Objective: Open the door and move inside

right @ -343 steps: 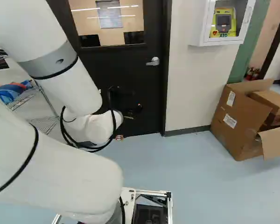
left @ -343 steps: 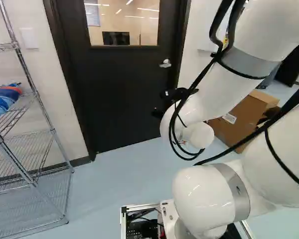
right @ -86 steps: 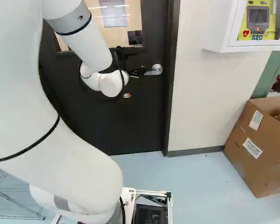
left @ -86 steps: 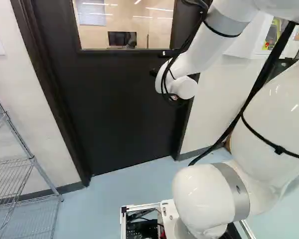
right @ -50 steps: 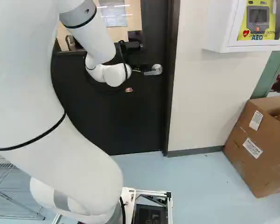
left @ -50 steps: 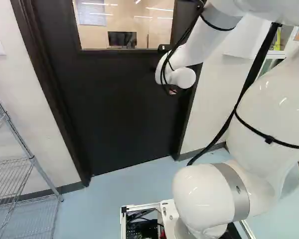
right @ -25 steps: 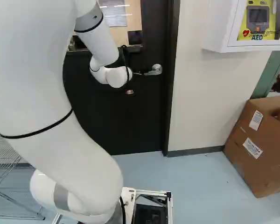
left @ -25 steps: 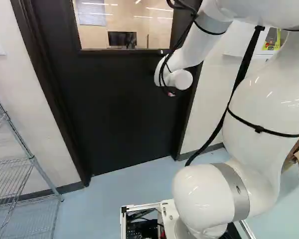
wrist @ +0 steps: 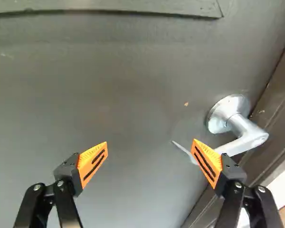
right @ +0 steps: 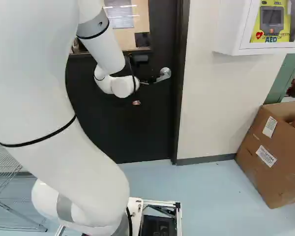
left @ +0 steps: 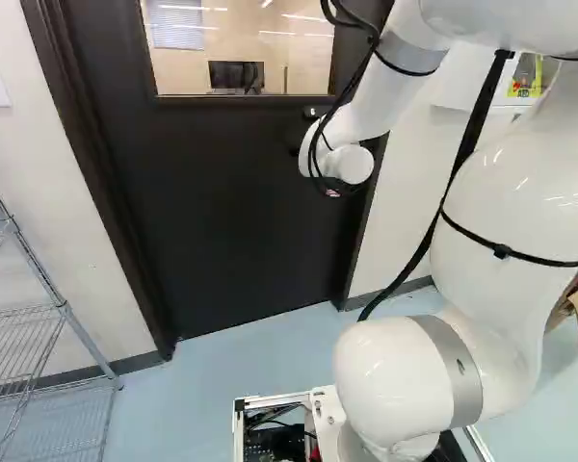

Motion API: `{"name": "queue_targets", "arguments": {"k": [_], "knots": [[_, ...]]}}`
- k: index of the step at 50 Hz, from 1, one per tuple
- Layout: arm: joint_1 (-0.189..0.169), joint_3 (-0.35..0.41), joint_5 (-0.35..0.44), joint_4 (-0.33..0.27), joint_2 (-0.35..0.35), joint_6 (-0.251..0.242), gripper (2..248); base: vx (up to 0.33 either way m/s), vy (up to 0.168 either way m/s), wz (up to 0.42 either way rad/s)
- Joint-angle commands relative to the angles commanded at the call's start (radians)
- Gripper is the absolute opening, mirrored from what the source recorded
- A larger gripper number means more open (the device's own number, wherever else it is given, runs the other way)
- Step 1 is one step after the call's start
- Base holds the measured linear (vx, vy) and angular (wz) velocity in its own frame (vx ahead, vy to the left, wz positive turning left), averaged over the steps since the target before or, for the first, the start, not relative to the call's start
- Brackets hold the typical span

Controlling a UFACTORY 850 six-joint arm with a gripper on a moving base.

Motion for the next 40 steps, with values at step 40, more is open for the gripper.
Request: {"name": "queue_targets", "arguments": {"k": [40], "knots": [[-0.001, 0.015, 0.000, 0.000, -0.061, 0.000, 247, 0.000, 0.000, 0.000]]}}
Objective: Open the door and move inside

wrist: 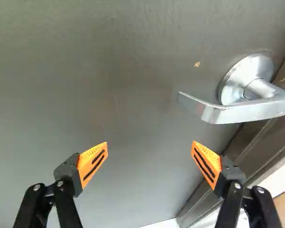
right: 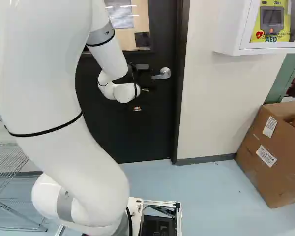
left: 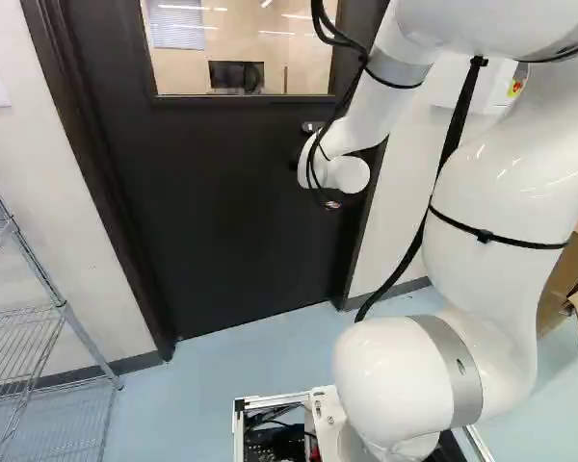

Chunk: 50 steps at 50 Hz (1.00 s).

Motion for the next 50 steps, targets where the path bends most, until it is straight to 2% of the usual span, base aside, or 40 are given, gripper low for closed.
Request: {"name": "queue_targets", "arguments": {"k": [25, 50], "knots": [[-0.033, 0.112, 0.000, 0.000, 0.143, 0.000, 247, 0.000, 0.000, 0.000], [-0.037, 0.115, 0.000, 0.000, 0.202, 0.000, 247, 0.000, 0.000, 0.000]]}}
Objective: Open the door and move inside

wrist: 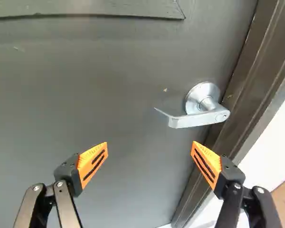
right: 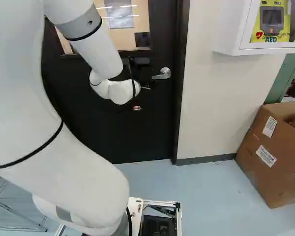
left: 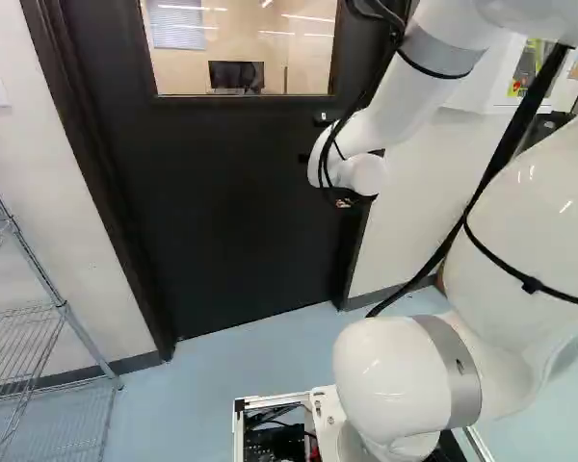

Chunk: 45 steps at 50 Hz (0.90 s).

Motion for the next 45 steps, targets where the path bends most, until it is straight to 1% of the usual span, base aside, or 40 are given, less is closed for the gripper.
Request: {"name": "queue_targets", "arguments": {"k": [22, 45], "knots": [[-0.002, -0.015, 0.000, 0.000, 0.038, 0.000, 247, 0.000, 0.000, 0.000], [-0.028, -0.088, 0.000, 0.000, 0.015, 0.000, 247, 0.000, 0.000, 0.000]]}}
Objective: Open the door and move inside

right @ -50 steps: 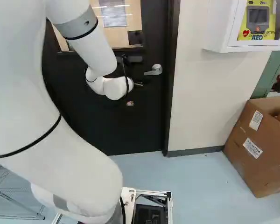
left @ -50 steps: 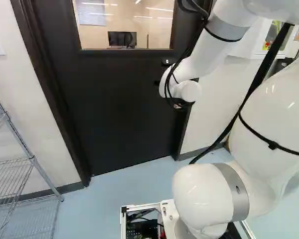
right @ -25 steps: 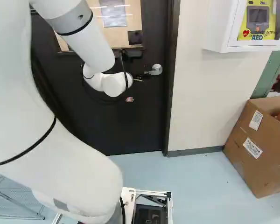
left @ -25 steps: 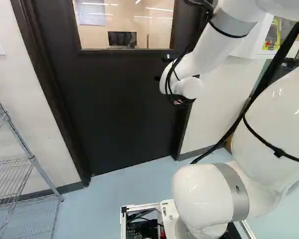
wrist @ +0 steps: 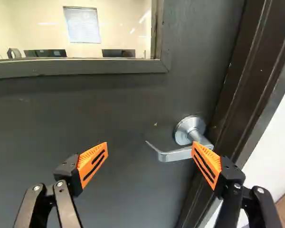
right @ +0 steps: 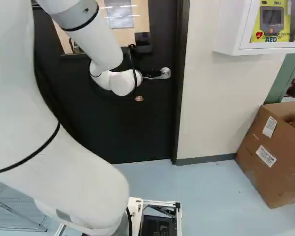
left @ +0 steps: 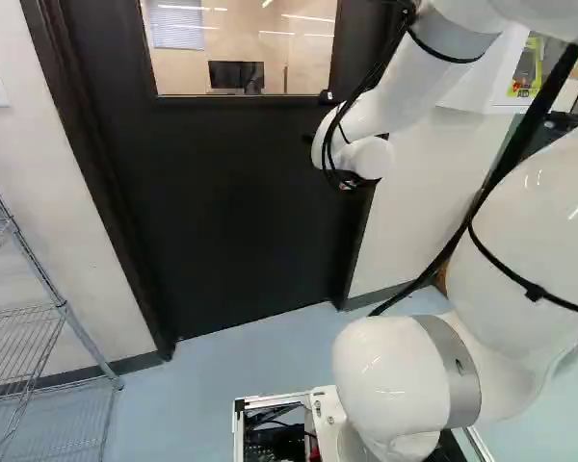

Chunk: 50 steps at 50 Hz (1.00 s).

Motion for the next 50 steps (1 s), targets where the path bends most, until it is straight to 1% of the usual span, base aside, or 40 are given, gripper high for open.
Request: {"name": "queue_targets", "arguments": {"k": [7, 16, 37, 50], "knots": [[-0.006, -0.028, 0.000, 0.000, -0.015, 0.000, 247, 0.000, 0.000, 0.000], [-0.012, -0.057, 0.000, 0.000, -0.055, 0.000, 247, 0.000, 0.000, 0.000], [-0.013, -0.064, 0.000, 0.000, -0.106, 0.000, 247, 0.000, 0.000, 0.000], [-0.010, -0.099, 0.000, 0.000, -0.169, 0.000, 247, 0.000, 0.000, 0.000]]}}
